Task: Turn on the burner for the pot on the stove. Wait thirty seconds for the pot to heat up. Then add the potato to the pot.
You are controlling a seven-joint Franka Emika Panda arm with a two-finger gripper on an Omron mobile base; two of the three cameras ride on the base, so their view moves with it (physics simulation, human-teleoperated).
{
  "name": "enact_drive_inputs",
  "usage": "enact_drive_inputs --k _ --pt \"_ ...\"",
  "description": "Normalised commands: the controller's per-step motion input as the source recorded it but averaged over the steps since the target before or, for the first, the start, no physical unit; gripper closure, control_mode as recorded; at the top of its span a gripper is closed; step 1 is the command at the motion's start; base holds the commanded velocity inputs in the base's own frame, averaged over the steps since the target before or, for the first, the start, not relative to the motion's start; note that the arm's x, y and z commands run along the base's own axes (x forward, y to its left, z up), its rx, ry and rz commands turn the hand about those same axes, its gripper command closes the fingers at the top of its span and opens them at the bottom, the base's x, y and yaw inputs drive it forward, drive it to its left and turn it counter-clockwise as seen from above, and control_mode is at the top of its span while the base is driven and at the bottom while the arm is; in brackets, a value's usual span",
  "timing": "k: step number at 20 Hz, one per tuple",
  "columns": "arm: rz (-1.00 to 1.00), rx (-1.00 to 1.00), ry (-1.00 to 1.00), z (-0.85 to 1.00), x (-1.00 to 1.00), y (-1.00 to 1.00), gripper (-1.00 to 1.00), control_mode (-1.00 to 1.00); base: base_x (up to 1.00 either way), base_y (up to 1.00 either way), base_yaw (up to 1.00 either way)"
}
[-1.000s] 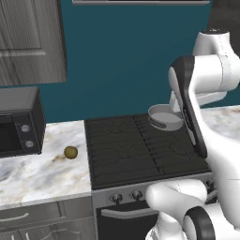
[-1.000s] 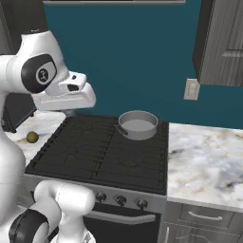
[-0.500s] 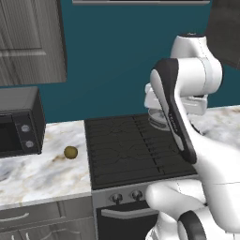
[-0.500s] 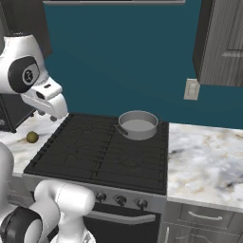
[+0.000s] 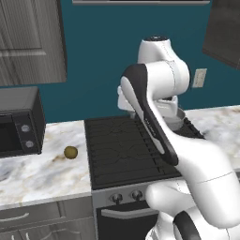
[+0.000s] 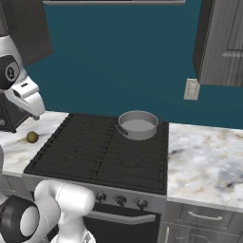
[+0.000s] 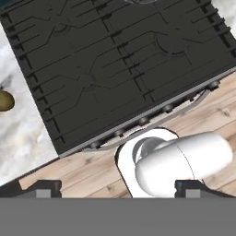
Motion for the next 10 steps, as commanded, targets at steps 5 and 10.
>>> enact_drive_inputs --k 5,10 --pt "0.05 0.00 0.00 -0.19 0.31 0.47 -1.00 -1.00 0.00 0.00 0.00" --pt "0.07 0.00 0.01 -0.33 0.44 0.42 -1.00 -1.00 0.00 0.00 0.00"
